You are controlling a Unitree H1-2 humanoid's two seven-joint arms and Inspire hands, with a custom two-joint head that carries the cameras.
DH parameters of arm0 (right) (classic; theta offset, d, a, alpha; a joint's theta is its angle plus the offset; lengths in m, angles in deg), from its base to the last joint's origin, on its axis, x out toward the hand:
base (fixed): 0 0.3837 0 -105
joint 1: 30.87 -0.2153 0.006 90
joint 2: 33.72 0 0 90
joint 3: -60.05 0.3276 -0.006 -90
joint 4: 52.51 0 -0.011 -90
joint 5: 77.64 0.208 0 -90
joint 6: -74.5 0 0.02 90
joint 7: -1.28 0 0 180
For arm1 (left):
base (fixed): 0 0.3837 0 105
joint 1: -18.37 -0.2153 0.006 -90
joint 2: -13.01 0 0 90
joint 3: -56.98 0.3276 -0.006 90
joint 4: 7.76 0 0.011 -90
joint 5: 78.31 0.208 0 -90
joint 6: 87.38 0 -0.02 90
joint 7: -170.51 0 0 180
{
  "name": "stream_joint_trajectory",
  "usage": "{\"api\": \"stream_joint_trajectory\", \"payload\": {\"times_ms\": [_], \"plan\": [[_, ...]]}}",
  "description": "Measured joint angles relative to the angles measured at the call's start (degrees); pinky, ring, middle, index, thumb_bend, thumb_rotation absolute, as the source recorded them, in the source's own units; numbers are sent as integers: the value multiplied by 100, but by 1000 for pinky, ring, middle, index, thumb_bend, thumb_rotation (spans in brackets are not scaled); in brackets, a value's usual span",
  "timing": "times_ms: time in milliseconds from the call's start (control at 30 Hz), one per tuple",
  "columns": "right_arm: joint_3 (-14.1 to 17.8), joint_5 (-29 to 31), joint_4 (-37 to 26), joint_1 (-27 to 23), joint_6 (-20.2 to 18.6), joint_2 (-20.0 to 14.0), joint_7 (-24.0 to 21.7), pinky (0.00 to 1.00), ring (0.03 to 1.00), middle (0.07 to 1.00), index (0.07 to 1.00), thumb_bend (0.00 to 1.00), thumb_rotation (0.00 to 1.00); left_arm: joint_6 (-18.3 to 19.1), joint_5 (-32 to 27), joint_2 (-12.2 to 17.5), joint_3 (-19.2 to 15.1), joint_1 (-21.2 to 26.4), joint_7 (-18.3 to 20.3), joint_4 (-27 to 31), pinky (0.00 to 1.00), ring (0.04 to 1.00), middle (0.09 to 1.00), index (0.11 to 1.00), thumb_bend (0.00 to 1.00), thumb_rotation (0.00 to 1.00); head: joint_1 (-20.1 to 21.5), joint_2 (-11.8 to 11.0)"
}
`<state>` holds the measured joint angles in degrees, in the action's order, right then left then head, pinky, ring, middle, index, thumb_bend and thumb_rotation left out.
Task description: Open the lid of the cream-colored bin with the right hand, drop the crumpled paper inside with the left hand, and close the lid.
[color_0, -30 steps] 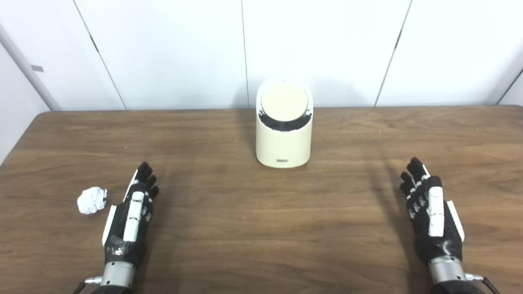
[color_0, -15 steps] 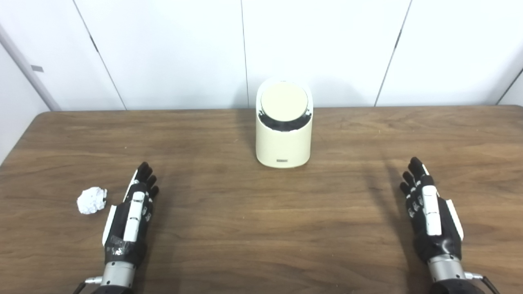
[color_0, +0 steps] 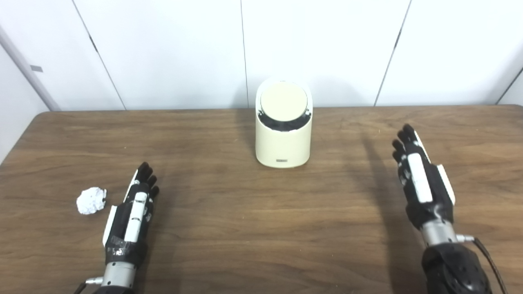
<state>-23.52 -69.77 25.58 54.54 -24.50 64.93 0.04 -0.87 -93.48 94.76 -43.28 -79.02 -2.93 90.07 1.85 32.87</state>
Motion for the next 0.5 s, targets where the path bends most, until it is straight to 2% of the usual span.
{"api": "stream_joint_trajectory", "payload": {"times_ms": [67,300,433,500], "plan": [[-73,-145,-13,-107,-94,-72,0,1000,955,966,948,606,818,0,20,-4,6,-1,0,4,1000,1000,1000,1000,446,748,0,-17],[-449,-744,-355,-462,-953,-435,-101,1000,965,973,945,680,854,1,107,-26,12,-10,-3,18,1000,1000,1000,1000,448,740,-35,-53],[-548,-868,-420,-767,-1334,-470,-144,1000,965,972,954,672,869,2,121,-32,16,-15,-4,24,1000,1000,1000,1000,447,743,-62,-70],[-603,-881,-420,-856,-1407,-467,-203,1000,965,975,962,650,858,2,125,-37,17,-15,-5,29,1000,1000,1000,1000,436,742,-62,-79]]}}
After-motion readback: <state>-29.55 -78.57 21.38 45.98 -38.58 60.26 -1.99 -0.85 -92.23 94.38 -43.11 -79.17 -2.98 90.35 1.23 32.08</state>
